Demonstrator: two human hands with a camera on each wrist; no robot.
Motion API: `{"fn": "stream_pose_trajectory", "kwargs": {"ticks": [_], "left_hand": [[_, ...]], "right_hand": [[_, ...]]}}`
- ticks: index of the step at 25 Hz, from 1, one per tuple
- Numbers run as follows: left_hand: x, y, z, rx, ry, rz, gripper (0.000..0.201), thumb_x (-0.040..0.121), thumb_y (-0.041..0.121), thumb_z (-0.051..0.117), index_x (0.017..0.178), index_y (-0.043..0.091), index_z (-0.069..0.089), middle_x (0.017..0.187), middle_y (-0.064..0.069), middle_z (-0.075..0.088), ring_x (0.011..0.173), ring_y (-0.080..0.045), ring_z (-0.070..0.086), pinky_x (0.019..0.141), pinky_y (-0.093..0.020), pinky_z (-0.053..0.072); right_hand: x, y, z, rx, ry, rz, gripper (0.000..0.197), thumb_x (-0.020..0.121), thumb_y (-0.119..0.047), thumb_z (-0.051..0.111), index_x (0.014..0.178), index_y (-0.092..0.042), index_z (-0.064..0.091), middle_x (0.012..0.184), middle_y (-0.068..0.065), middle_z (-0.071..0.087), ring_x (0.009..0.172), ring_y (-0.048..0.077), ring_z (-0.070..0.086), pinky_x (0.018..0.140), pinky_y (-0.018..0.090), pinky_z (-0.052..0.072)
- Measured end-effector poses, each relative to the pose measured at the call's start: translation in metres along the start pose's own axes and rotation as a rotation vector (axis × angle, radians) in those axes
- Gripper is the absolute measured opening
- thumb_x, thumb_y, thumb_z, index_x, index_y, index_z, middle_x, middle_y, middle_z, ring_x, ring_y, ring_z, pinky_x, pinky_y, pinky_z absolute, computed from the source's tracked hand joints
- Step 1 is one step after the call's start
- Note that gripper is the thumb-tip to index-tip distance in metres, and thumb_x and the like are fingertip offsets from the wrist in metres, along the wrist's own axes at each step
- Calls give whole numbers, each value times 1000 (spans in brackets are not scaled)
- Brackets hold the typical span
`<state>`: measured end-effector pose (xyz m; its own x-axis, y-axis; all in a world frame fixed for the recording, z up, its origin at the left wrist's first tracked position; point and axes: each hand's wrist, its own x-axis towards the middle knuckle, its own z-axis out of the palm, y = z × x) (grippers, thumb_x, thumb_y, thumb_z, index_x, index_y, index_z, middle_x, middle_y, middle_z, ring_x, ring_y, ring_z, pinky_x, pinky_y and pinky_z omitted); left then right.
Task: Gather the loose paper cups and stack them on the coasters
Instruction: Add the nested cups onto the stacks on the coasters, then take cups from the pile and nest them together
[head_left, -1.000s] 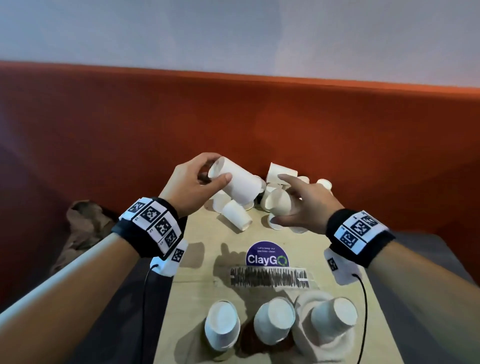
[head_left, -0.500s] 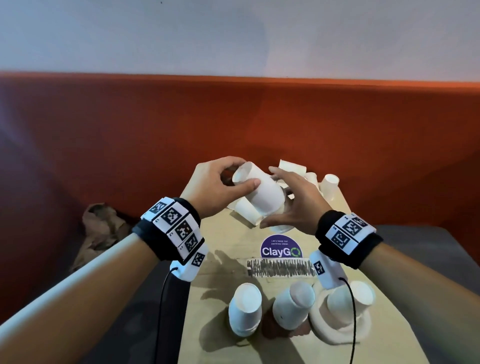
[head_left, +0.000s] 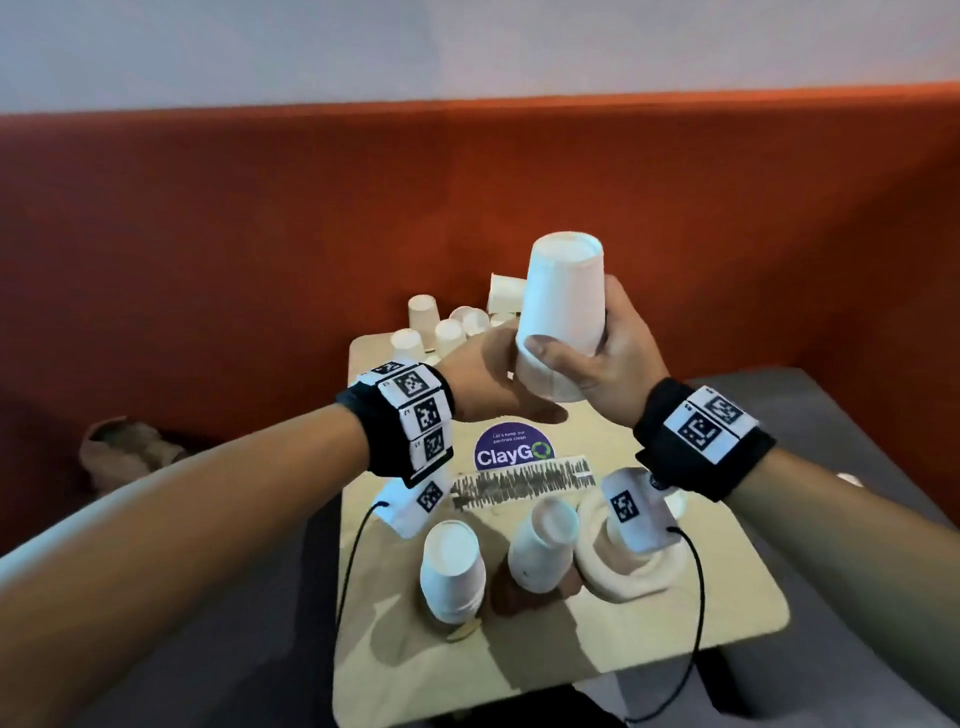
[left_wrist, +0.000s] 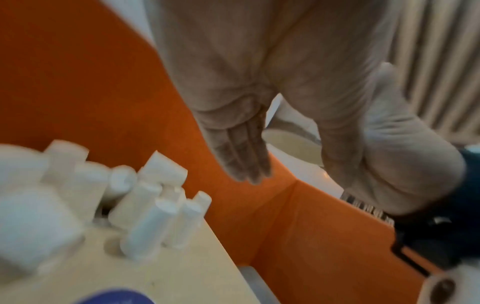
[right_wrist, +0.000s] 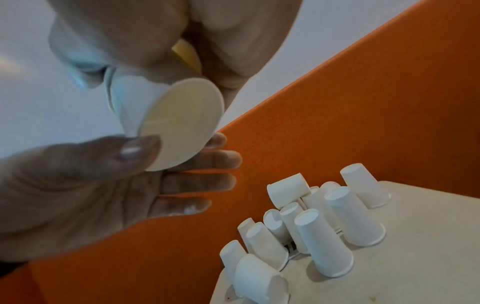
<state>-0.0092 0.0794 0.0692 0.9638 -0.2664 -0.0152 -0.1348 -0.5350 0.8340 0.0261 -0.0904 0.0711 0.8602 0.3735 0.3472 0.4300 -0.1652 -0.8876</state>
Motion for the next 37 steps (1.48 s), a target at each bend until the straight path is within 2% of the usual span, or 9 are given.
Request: {"fn": "stream_pose_trajectory", "kwargs": {"ticks": [2,4,7,10,15,20,28,31,37], "left_hand": [[10,-4,10,-61,31,-2,47,67,22,89,108,14,69,98,-3,75,91,-16,72,86,-45,58],[16,-6,14,-149,81,11,46,67,17,89,108,10,69,92,-5,76,80,-13,69,80,-40,60],[19,-4,13,-280,150,12,80,65,0,89,134,9,51,92,-3,73,75,-6,70,71,-28,57],[21,1,18,-245,80,21,98,71,-9,81,150,18,30,90,1,74,82,-9,72,77,-29,60],[29,11,31,125,-20,188,56,74,18,83,125,18,61,101,2,74,91,-13,70,82,-33,57],[34,14,42,151,-72,136,43,72,26,81,111,13,69,96,-1,75,89,-15,71,82,-38,57],[40,17,44,248,-176,63,56,70,19,86,120,20,63,103,3,71,89,-13,71,86,-36,58],[39,19,43,274,-208,45,65,72,23,86,130,22,58,109,5,68,92,-13,70,87,-34,57],[39,22,46,321,-282,-21,71,84,28,78,146,22,44,122,4,64,100,-16,68,93,-33,53]], "right_hand": [[-4,1,-3,61,26,5,58,72,-47,76,116,-26,44,106,-5,65,95,8,66,78,28,57],[-11,7,-10,71,12,24,52,75,-47,71,118,-30,46,111,0,66,99,11,66,81,29,56],[-22,19,-24,-30,19,83,56,68,-48,78,117,-34,57,116,-5,67,103,7,65,80,20,52],[-29,28,-41,-79,64,153,80,54,-54,83,123,-21,63,116,-3,70,107,14,67,84,28,57],[-46,28,-66,-130,60,102,89,60,-39,90,134,-38,40,123,-26,55,115,15,61,84,49,58],[-64,30,-73,-173,102,151,66,67,-52,82,121,-46,45,114,-12,66,102,14,67,79,47,59],[-73,29,-78,-254,66,61,94,73,-33,82,141,-56,21,130,-7,57,101,19,68,75,45,61],[-73,31,-82,-332,23,39,85,77,-31,80,140,-56,28,128,-15,54,101,19,67,77,49,60],[-96,39,-101,-511,-18,83,82,83,-32,78,143,-49,24,125,-34,44,98,0,62,77,33,59]]}}
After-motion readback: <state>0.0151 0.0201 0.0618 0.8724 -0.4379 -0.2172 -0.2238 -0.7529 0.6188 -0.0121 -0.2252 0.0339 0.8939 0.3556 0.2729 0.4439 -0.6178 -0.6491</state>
